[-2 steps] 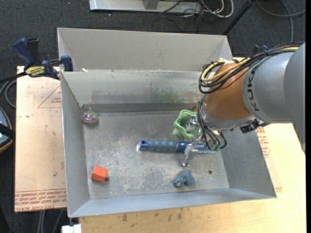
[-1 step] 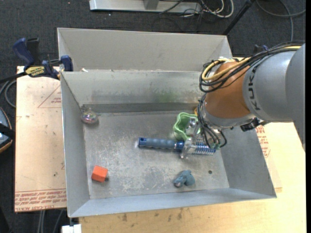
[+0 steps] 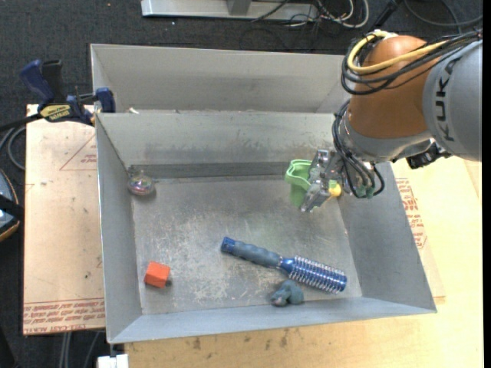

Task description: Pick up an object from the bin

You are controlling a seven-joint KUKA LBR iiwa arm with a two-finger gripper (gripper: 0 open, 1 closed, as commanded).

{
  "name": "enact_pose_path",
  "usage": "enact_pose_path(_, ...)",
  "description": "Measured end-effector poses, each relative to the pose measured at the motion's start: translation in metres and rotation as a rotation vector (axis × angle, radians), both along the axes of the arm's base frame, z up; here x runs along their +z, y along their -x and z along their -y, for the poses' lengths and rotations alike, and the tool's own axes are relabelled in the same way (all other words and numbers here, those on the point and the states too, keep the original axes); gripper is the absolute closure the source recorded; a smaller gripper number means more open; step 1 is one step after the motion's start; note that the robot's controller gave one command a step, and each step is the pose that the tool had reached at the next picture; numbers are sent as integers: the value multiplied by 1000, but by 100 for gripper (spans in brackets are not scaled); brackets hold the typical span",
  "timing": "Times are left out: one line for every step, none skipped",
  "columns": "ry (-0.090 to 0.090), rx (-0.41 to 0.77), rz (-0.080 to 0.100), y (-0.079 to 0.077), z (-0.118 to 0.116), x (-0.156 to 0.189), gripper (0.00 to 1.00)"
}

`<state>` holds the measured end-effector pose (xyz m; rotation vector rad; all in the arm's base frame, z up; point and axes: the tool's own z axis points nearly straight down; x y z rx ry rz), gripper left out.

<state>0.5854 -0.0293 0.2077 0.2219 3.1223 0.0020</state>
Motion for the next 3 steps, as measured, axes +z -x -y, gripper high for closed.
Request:
enact_pose_path(-1,-75,-21,44,2,-75,100)
enact_pose_path(-1,-73,-11,41,2,-71,0)
enact_pose_path(4,187,-1,74,-94,-133,0)
